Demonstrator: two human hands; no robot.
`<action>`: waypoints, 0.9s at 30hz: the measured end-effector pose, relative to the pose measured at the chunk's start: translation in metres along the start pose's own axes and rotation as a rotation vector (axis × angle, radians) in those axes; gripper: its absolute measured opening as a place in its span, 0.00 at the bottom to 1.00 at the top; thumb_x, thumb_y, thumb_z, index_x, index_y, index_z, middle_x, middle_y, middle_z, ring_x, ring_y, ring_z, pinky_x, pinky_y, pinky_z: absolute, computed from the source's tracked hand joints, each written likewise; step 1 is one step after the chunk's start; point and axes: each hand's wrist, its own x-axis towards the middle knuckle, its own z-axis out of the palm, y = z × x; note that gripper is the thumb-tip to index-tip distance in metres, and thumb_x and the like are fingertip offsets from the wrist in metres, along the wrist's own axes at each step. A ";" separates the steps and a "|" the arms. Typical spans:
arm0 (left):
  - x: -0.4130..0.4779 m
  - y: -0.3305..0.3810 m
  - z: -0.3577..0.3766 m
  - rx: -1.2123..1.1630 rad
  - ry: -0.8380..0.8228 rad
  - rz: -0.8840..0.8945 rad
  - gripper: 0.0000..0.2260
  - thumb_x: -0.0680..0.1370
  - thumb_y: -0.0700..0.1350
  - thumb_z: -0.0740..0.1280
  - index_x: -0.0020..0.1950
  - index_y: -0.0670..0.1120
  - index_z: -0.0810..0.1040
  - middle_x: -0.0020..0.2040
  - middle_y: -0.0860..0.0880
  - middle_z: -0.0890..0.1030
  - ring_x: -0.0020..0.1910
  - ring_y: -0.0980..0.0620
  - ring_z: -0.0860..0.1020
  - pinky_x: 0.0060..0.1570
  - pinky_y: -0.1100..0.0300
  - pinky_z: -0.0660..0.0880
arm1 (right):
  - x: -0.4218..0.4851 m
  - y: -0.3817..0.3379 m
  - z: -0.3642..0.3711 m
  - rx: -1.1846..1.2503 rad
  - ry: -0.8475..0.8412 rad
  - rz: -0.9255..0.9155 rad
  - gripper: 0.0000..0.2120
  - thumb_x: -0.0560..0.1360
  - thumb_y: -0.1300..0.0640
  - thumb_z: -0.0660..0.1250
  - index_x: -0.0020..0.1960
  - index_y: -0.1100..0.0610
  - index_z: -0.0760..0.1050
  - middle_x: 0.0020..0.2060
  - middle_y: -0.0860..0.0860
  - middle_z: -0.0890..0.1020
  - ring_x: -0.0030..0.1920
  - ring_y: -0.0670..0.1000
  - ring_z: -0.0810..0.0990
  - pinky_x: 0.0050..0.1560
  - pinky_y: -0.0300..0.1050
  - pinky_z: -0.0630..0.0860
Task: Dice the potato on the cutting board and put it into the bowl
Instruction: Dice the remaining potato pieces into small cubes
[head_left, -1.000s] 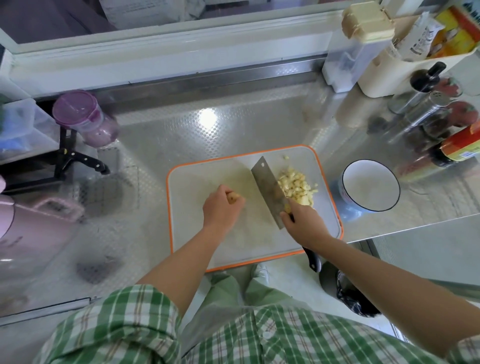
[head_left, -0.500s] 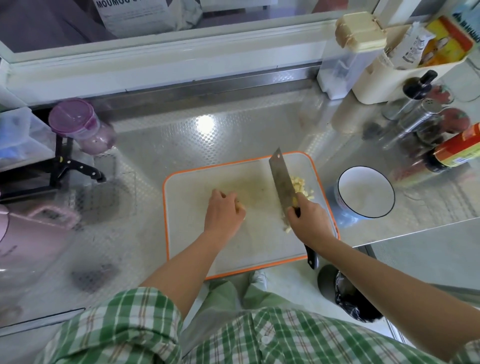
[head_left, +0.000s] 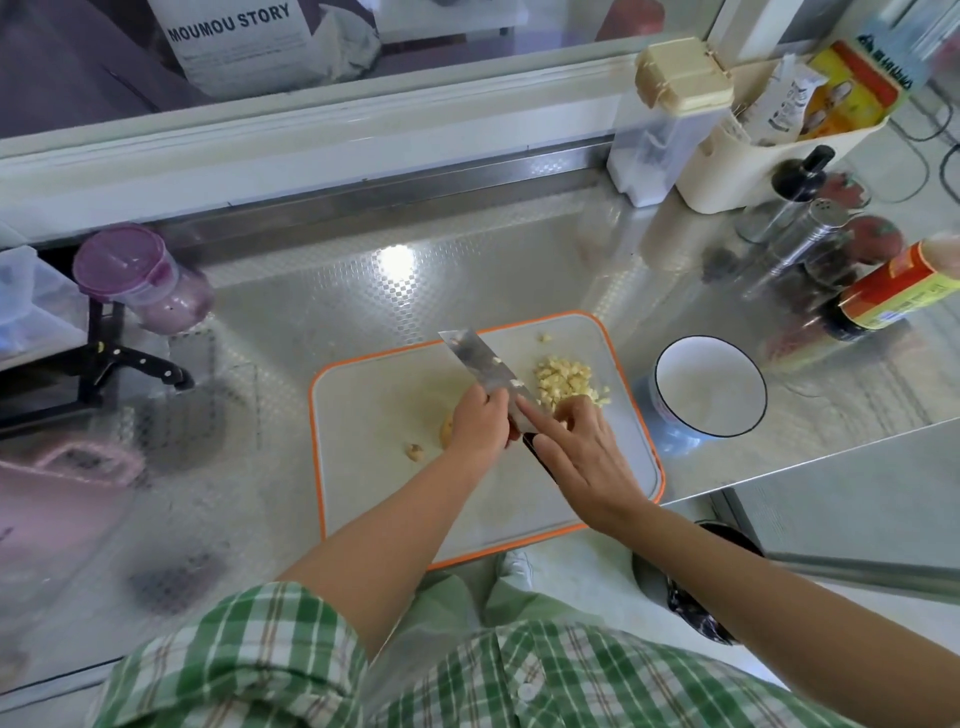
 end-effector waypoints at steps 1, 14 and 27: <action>-0.001 0.002 0.000 -0.031 0.005 -0.011 0.10 0.78 0.38 0.55 0.37 0.41 0.69 0.30 0.42 0.72 0.27 0.46 0.70 0.28 0.58 0.65 | 0.002 0.003 0.001 0.016 -0.037 -0.002 0.26 0.77 0.37 0.41 0.74 0.35 0.59 0.61 0.51 0.65 0.62 0.52 0.64 0.62 0.47 0.61; -0.004 0.001 -0.008 0.041 -0.010 0.010 0.09 0.73 0.47 0.57 0.33 0.47 0.68 0.29 0.48 0.69 0.31 0.46 0.71 0.38 0.45 0.74 | 0.025 -0.002 0.000 -0.025 -0.069 0.216 0.29 0.76 0.39 0.41 0.72 0.41 0.66 0.77 0.51 0.50 0.73 0.54 0.50 0.71 0.52 0.51; -0.012 0.006 -0.007 0.106 -0.033 0.058 0.10 0.70 0.50 0.55 0.34 0.47 0.68 0.29 0.48 0.70 0.32 0.45 0.72 0.37 0.48 0.71 | 0.032 -0.003 -0.001 0.044 -0.059 0.181 0.32 0.74 0.34 0.40 0.73 0.41 0.65 0.76 0.50 0.55 0.73 0.53 0.52 0.72 0.53 0.53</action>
